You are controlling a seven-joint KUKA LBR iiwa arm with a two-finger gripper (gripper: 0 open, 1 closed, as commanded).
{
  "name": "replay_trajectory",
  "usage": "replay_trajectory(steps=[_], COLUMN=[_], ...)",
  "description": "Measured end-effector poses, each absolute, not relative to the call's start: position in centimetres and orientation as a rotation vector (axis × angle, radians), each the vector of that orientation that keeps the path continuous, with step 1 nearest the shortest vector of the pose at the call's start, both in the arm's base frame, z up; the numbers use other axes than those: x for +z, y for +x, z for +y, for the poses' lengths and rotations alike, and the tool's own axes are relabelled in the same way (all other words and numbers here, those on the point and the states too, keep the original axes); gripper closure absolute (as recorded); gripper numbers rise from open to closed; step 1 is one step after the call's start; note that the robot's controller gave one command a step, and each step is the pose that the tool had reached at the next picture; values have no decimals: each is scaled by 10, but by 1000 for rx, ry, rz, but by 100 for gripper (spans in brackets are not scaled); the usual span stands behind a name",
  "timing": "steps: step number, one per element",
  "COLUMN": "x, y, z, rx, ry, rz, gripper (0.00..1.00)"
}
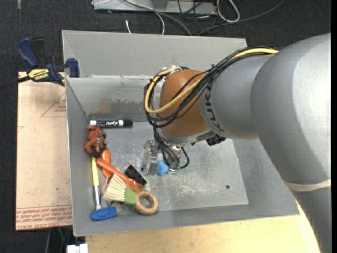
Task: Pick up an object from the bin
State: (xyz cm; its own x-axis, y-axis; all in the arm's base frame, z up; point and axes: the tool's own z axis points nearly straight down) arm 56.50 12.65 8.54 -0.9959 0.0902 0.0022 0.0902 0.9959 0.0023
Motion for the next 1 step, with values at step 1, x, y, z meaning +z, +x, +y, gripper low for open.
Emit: replay_trajectory(steps=[1], x=[85], y=[565], z=[126], rx=[-4], ry=[-142], rz=[-3136], gripper=[100])
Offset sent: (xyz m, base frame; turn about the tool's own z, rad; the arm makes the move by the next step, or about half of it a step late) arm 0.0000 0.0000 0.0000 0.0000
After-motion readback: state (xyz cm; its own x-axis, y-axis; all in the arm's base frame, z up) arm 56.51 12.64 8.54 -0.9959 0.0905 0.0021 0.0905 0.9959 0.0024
